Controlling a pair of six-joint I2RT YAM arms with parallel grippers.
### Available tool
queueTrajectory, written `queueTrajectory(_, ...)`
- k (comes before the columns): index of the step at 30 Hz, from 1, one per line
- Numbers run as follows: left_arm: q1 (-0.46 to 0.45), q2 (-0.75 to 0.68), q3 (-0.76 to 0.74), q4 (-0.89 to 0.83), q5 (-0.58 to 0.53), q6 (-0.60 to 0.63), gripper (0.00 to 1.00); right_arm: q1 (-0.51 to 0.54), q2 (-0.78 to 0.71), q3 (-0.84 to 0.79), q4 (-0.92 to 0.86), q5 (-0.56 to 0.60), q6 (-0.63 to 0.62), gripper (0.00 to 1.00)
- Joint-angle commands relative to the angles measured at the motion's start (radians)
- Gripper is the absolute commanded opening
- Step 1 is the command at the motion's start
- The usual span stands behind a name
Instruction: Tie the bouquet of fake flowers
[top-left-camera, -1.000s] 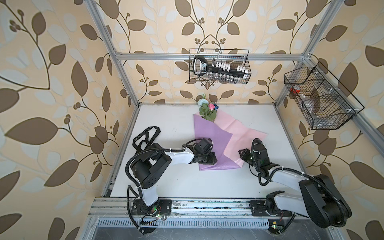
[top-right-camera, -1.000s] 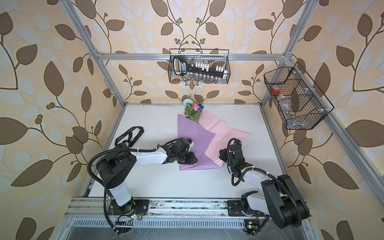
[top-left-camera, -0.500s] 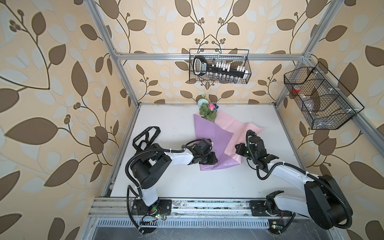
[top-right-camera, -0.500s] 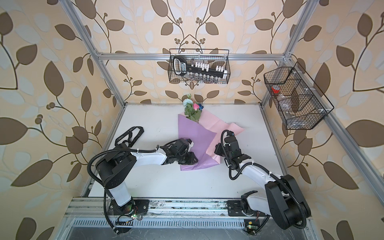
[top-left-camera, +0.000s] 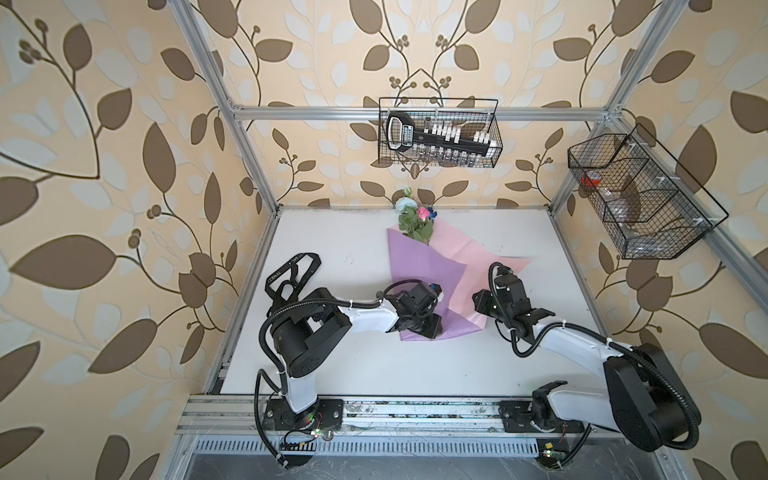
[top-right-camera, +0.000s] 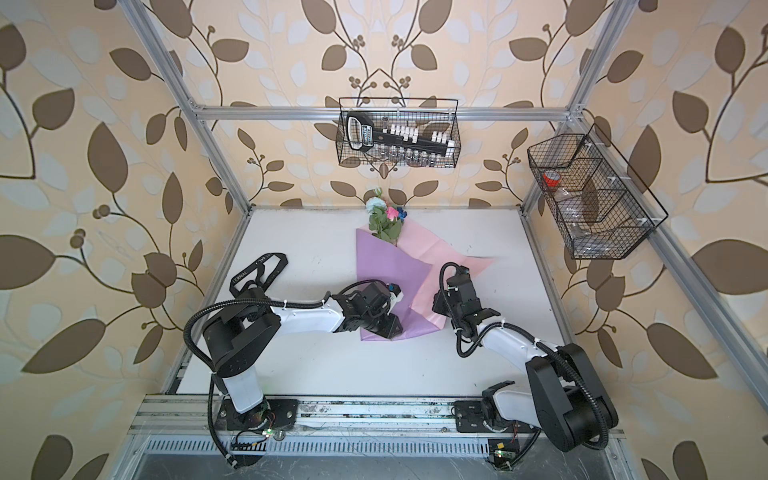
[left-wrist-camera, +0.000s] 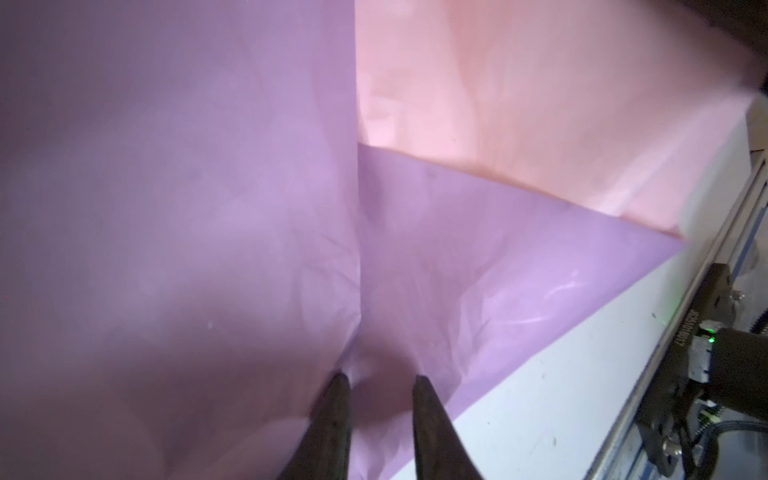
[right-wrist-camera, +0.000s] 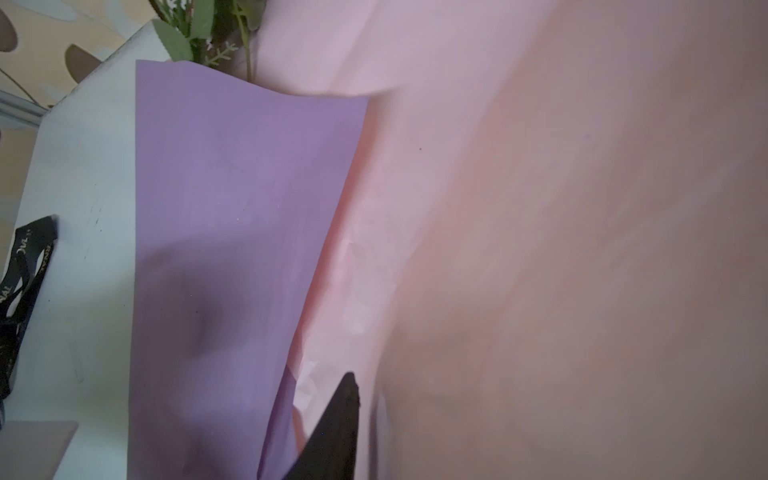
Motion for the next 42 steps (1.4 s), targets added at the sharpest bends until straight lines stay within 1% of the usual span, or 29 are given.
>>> queueTrajectory(1,-0.005,0.021,0.025,-0.037,0.001,0.049,0.28,-0.031,0.038,0.01,0.008,0.058,-0.042,0.35)
queueTrajectory(7,-0.005,0.019,0.012,-0.044,0.005,0.052,0.27,-0.126,0.123,0.022,0.092,-0.021,-0.071,0.37)
queueTrajectory(12,-0.005,0.015,0.001,-0.042,0.006,0.048,0.27,-0.17,0.131,0.053,0.096,-0.007,-0.093,0.38)
queueTrajectory(13,-0.005,0.016,-0.002,-0.04,0.009,0.045,0.27,-0.177,0.131,0.063,0.095,-0.005,-0.103,0.36)
queueTrajectory(14,-0.005,0.016,-0.002,-0.039,0.009,0.043,0.27,-0.181,0.133,0.073,0.09,-0.006,-0.114,0.29)
queueTrajectory(16,-0.005,0.016,-0.002,-0.04,0.012,0.038,0.27,-0.184,0.138,0.101,0.071,-0.003,-0.14,0.02)
queueTrajectory(17,-0.005,0.013,-0.002,-0.039,0.012,0.035,0.27,-0.184,0.138,0.117,0.058,-0.009,-0.153,0.0)
queueTrajectory(20,-0.005,-0.005,-0.004,-0.033,0.012,0.015,0.27,-0.181,0.119,0.15,0.038,-0.057,-0.167,0.0)
queueTrajectory(22,-0.005,-0.026,-0.004,-0.029,0.009,-0.02,0.26,-0.179,0.108,0.175,0.017,-0.092,-0.17,0.0)
queueTrajectory(24,-0.005,-0.064,-0.011,-0.016,0.004,-0.083,0.22,-0.165,0.106,0.212,-0.026,-0.097,-0.174,0.0)
queueTrajectory(27,-0.003,-0.122,-0.021,0.009,0.017,-0.154,0.23,-0.133,0.116,0.267,-0.084,-0.078,-0.188,0.0)
queueTrajectory(30,0.0,-0.169,-0.032,0.019,0.008,-0.196,0.25,-0.078,0.139,0.32,-0.136,-0.02,-0.203,0.0)
queueTrajectory(33,0.014,-0.248,-0.06,-0.003,-0.053,-0.26,0.26,-0.02,0.169,0.372,-0.167,0.015,-0.219,0.0)
queueTrajectory(34,0.033,-0.288,-0.074,-0.075,-0.139,-0.285,0.26,-0.001,0.178,0.39,-0.175,0.02,-0.224,0.0)
queueTrajectory(35,0.047,-0.295,-0.079,-0.103,-0.164,-0.292,0.25,0.015,0.184,0.406,-0.182,0.028,-0.226,0.0)
queueTrajectory(36,0.06,-0.297,-0.09,-0.108,-0.165,-0.297,0.24,0.034,0.19,0.426,-0.192,0.036,-0.231,0.0)
queueTrajectory(38,0.085,-0.289,-0.116,-0.082,-0.131,-0.317,0.24,0.069,0.208,0.465,-0.212,0.055,-0.24,0.0)
queueTrajectory(42,0.089,-0.249,-0.153,-0.021,-0.104,-0.352,0.22,0.136,0.269,0.547,-0.241,0.089,-0.252,0.0)
